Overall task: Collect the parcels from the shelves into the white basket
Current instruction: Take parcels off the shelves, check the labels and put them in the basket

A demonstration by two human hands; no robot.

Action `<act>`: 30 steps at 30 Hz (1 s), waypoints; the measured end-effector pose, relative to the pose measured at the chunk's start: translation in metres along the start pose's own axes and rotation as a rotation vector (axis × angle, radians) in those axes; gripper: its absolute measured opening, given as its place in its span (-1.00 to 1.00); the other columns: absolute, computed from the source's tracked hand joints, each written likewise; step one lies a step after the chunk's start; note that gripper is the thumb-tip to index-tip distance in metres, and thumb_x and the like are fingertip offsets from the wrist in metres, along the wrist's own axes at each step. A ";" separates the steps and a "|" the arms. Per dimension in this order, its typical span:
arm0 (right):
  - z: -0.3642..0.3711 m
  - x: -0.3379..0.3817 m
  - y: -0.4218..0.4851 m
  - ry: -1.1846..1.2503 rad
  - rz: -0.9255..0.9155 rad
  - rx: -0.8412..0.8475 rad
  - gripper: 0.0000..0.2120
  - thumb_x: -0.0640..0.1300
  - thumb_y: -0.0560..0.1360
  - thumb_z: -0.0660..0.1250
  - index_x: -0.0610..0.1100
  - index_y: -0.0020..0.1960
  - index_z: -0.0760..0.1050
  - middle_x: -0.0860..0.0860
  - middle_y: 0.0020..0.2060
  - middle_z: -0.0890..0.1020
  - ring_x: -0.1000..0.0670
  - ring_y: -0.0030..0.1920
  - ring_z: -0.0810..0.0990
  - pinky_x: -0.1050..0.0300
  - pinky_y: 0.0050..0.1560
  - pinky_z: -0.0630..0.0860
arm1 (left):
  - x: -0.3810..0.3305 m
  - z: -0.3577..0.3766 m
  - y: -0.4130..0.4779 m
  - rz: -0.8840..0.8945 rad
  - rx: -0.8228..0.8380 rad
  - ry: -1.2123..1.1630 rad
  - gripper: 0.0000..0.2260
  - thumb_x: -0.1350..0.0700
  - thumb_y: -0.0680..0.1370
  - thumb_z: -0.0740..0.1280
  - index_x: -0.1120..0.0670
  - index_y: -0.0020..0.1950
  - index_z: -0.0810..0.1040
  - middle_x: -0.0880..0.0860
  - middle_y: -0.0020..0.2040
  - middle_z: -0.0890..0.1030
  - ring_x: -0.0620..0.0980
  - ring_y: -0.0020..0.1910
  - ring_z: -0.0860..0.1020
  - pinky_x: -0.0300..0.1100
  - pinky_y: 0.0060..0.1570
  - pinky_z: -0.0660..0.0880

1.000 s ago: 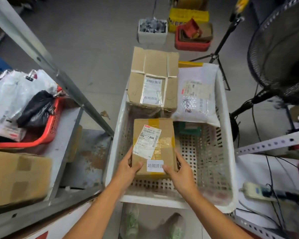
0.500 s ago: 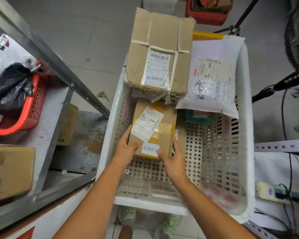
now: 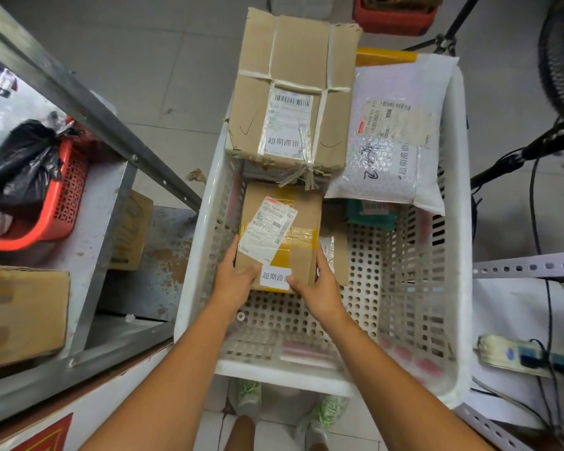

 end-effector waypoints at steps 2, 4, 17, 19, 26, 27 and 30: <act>-0.001 -0.001 -0.001 0.004 0.032 0.026 -0.19 -0.19 0.46 0.45 0.11 0.55 0.08 0.06 0.25 0.55 0.01 0.22 0.54 -0.02 0.19 0.55 | -0.001 -0.001 -0.003 -0.005 -0.013 0.052 -0.37 0.32 0.54 0.31 -0.07 0.53 0.20 -0.05 0.23 0.52 -0.11 0.13 0.51 -0.39 -0.09 0.52; -0.006 0.000 0.000 0.008 0.085 0.035 -0.25 -0.22 0.47 0.43 0.07 0.53 0.14 0.03 0.26 0.54 0.05 0.19 0.53 0.06 0.18 0.54 | -0.004 -0.004 -0.005 -0.015 -0.020 0.125 -0.45 0.26 0.57 0.28 -0.08 0.50 0.25 -0.04 0.30 0.50 -0.07 0.20 0.48 -0.17 0.16 0.49; -0.053 0.078 -0.037 -0.454 0.238 -0.009 -0.49 -0.02 0.55 0.31 -0.14 0.44 0.33 -0.14 0.33 0.49 -0.15 0.29 0.48 0.00 0.22 0.44 | -0.086 -0.002 -0.035 0.124 0.219 0.644 -0.55 0.14 0.60 0.26 0.07 0.49 0.28 0.09 0.41 0.43 0.09 0.34 0.43 -0.05 0.30 0.39; -0.076 0.107 -0.060 -0.540 0.223 -0.056 -0.50 -0.03 0.55 0.28 -0.14 0.45 0.31 -0.14 0.35 0.46 -0.17 0.29 0.48 -0.07 0.27 0.44 | -0.116 0.001 -0.050 0.211 0.294 0.801 -0.54 0.10 0.60 0.27 0.05 0.49 0.27 0.10 0.43 0.40 0.11 0.37 0.41 -0.02 0.33 0.37; -0.154 0.204 -0.179 -0.644 0.166 -0.308 -0.48 0.06 0.57 0.24 -0.09 0.47 0.28 -0.10 0.35 0.47 -0.17 0.28 0.48 -0.05 0.22 0.47 | -0.242 0.019 -0.139 0.523 0.420 1.170 -0.55 0.00 0.59 0.22 0.00 0.48 0.30 0.08 0.41 0.43 0.11 0.34 0.42 -0.05 0.26 0.41; -0.162 0.216 -0.202 -0.627 0.158 -0.339 -0.49 0.06 0.57 0.24 -0.09 0.46 0.29 -0.11 0.33 0.48 -0.18 0.24 0.50 -0.08 0.18 0.50 | -0.262 0.024 -0.159 0.592 0.424 1.212 -0.55 -0.01 0.58 0.22 0.00 0.47 0.31 0.09 0.39 0.45 0.11 0.32 0.44 -0.07 0.22 0.42; -0.178 0.239 -0.253 -0.605 0.135 -0.404 -0.48 0.07 0.58 0.25 -0.09 0.46 0.28 -0.13 0.30 0.50 -0.17 0.20 0.52 -0.10 0.14 0.52 | -0.302 0.037 -0.207 0.738 0.414 1.283 -0.57 -0.02 0.58 0.21 -0.02 0.45 0.33 0.11 0.35 0.48 0.13 0.28 0.47 -0.08 0.14 0.42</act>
Point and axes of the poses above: each hand's wrist, its own y-axis towards the middle knuckle, its own z-axis out of the palm, x = y × z, the point moved 9 cm from there along y, towards the middle knuckle
